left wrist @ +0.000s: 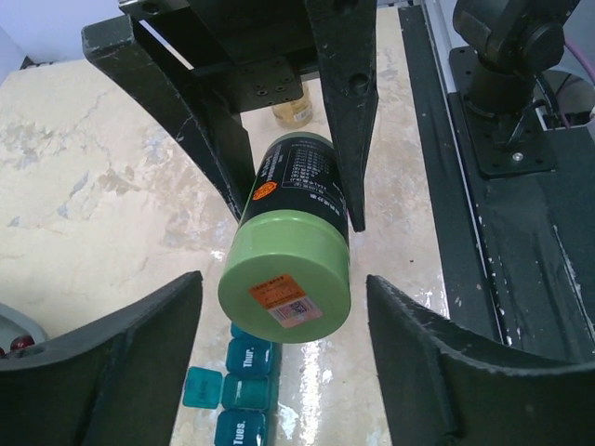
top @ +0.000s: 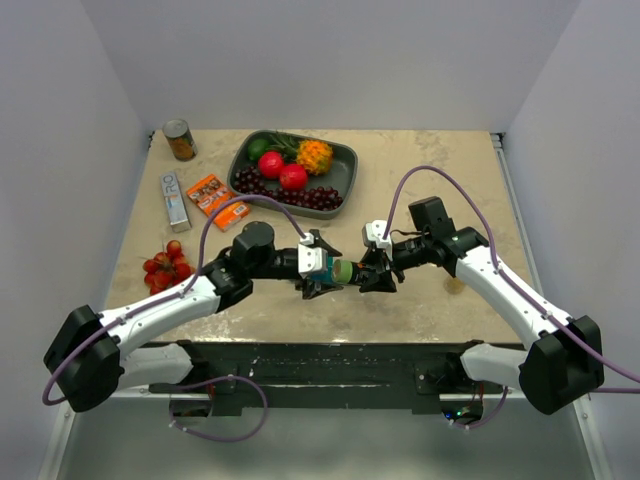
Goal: Sort the pills into containers
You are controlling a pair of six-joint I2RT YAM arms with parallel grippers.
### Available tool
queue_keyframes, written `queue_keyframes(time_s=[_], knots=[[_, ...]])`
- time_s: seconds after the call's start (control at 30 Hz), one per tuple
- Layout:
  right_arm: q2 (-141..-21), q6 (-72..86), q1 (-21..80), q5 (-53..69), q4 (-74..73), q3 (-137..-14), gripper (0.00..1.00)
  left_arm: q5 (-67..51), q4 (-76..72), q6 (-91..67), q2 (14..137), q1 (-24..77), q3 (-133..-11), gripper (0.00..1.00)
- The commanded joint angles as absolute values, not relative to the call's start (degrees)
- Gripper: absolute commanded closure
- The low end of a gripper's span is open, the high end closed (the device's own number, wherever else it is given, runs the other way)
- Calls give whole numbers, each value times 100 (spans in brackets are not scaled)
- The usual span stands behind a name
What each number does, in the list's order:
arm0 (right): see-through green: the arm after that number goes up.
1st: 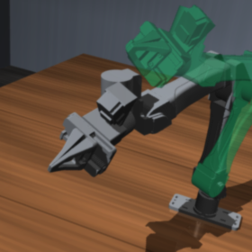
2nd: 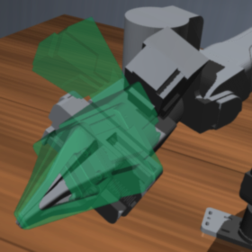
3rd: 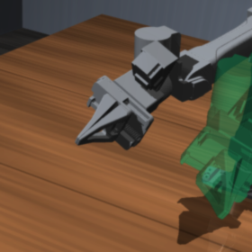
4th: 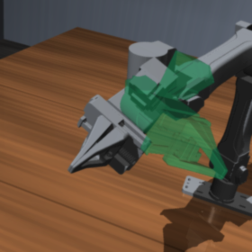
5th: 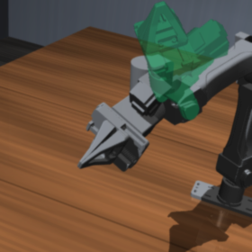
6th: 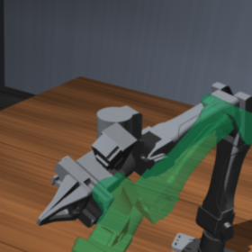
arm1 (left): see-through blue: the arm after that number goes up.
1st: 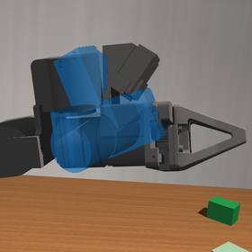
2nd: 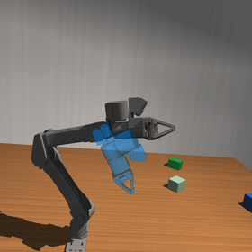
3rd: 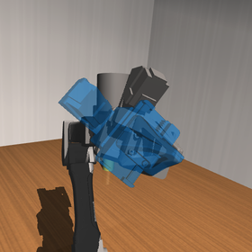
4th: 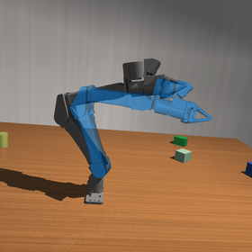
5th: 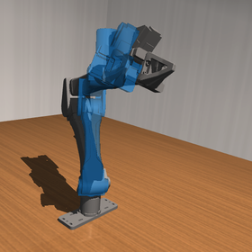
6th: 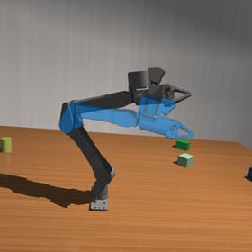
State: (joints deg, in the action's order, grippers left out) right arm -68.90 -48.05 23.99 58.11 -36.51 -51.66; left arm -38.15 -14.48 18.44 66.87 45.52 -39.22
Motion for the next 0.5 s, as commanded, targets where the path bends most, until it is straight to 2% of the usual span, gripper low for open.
queue_keyframes(time_s=[0.0, 0.1, 0.13, 0.2, 0.23, 0.37, 0.47], knots=[[-6715, -4887, 2373, 6091, -3577, -5186, 100, -4060, -1863, 1627, 6706, 4588, -4175, 30], [-6706, -4878, 2373, 6065, -3560, -5177, 100, -4095, -1890, 1364, 6697, 4588, -4166, 51], [-6715, -4869, 2382, 6056, -3560, -5177, 100, -4096, -1890, 1267, 6680, 4588, -4157, 65], [-6697, -4843, 2382, 6012, -3525, -5159, 100, -4061, -1881, 917, 6653, 4588, -4140, 83], [-6680, -4782, 2373, 5994, -3490, -5150, 100, -4017, -1872, 749, 6619, 4588, -4131, 100], [-6662, -4658, 2382, 5898, -3375, -5124, 100, -3763, -1706, -1108, 6600, 4588, -4218, 100], [-6645, -4579, 2382, 5827, -3287, -5106, 100, -3148, -873, -2499, 6723, 4588, -4604, 100]])
